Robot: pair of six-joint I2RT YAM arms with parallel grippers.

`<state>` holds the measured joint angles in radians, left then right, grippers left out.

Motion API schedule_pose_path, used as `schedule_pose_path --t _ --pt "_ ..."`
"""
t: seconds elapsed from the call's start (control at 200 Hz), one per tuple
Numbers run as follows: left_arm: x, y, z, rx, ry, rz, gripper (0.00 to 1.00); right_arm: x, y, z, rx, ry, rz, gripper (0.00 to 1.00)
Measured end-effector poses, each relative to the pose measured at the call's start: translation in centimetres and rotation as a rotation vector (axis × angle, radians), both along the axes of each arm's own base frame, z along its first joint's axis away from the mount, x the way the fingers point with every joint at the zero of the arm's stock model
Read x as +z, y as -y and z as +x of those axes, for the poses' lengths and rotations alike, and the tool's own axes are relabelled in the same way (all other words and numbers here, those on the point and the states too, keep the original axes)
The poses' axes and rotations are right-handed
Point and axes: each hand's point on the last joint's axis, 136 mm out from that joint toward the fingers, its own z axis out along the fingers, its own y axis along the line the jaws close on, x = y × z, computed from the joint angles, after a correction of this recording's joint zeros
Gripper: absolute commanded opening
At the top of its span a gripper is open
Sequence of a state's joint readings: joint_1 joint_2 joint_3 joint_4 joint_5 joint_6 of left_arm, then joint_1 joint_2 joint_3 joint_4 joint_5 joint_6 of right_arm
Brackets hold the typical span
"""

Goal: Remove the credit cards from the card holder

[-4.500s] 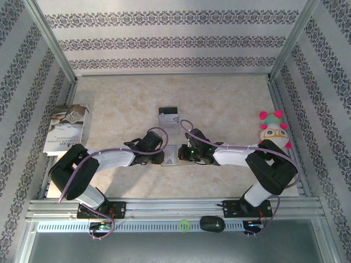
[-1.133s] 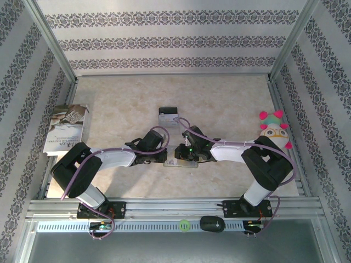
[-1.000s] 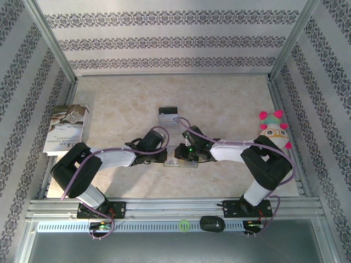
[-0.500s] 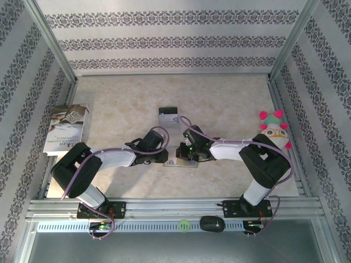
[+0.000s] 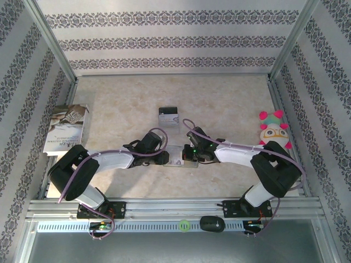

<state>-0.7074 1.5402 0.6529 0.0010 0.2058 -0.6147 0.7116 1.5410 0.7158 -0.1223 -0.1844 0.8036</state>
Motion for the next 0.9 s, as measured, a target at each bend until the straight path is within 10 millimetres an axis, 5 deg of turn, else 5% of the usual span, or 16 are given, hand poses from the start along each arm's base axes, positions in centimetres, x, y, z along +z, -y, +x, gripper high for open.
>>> schedule_pose_path --t 0.13,0.335,0.57,0.899 --pt "0.1 0.0 0.0 0.000 0.001 -0.001 0.42 0.5 1.0 -0.3 0.007 0.017 -0.060 0.00" --pt "1.5 -0.1 -0.2 0.000 0.022 -0.018 0.48 0.8 1.1 -0.3 0.032 0.034 -0.084 0.22" --pt "4.8 0.2 0.1 -0.013 0.089 -0.071 0.32 0.5 1.2 -0.3 0.060 0.041 -0.099 0.28" --pt "4.6 3.7 1.2 -0.121 0.092 -0.015 0.20 2.6 0.8 0.6 0.124 0.124 -0.051 0.30"
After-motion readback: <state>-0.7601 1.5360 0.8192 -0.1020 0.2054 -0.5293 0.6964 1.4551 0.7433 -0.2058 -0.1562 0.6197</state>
